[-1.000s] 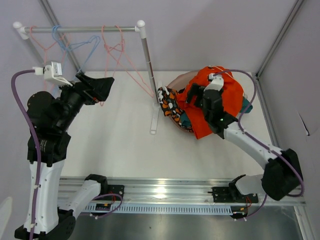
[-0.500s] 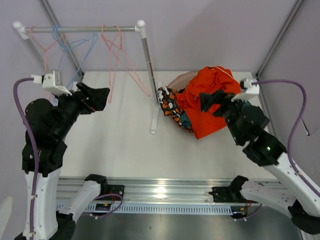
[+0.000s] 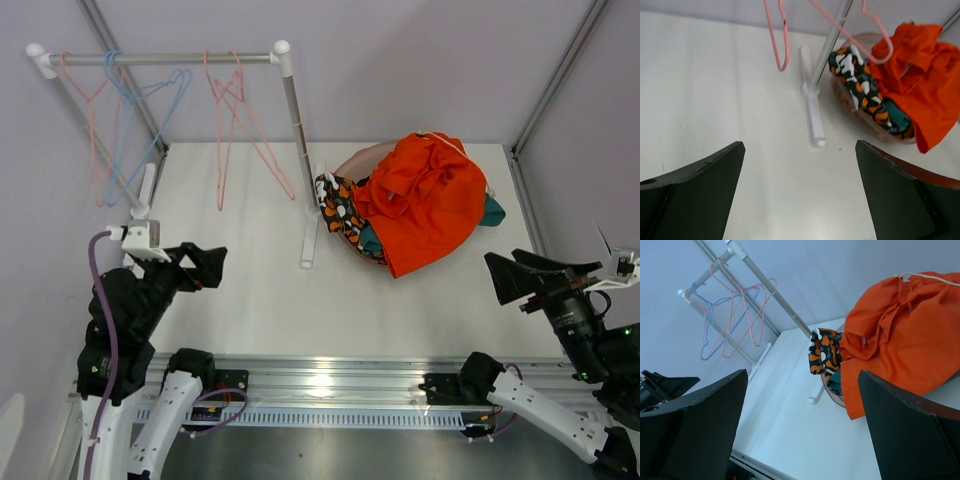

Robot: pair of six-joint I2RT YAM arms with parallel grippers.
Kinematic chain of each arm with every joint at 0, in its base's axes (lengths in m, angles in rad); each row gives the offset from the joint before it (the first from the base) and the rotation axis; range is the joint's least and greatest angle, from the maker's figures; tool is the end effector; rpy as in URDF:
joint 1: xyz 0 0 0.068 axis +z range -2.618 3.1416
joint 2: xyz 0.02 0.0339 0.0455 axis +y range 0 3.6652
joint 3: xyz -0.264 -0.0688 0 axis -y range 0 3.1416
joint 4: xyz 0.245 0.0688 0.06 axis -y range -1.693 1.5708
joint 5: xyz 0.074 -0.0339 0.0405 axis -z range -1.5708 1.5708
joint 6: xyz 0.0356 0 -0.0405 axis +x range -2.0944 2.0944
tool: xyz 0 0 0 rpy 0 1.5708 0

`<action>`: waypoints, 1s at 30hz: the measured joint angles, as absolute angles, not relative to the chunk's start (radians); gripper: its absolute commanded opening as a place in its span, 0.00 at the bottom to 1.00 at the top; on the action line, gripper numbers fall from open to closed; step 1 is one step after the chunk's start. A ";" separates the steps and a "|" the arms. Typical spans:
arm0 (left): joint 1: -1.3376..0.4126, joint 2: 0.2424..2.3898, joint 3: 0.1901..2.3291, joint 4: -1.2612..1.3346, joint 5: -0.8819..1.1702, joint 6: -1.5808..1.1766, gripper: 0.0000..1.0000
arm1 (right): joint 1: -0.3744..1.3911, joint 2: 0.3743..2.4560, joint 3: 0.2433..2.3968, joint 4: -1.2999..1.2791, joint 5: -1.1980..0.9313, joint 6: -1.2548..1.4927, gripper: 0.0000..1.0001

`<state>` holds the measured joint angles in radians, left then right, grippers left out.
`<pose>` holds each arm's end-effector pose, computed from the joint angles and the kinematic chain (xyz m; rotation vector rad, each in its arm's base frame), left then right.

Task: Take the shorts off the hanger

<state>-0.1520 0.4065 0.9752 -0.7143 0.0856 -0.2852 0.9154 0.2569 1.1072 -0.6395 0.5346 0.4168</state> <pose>0.0588 -0.0121 0.3845 -0.0513 1.7312 -0.3967 0.0043 -0.0241 0.4262 0.1104 1.4263 0.7437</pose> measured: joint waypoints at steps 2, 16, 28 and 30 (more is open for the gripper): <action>-0.152 0.381 0.915 -0.712 0.090 -0.282 0.99 | 0.915 0.242 1.106 -0.664 0.536 0.413 0.99; -0.152 0.279 0.736 -0.604 0.125 -0.298 0.99 | 0.919 0.092 1.053 -0.773 0.642 0.342 0.99; -0.152 0.274 0.726 -0.599 0.044 -0.307 0.98 | 0.951 0.077 1.001 -0.832 0.683 0.335 0.99; -0.152 0.274 0.725 -0.599 0.036 -0.307 0.99 | 0.956 0.074 1.000 -0.832 0.685 0.332 0.99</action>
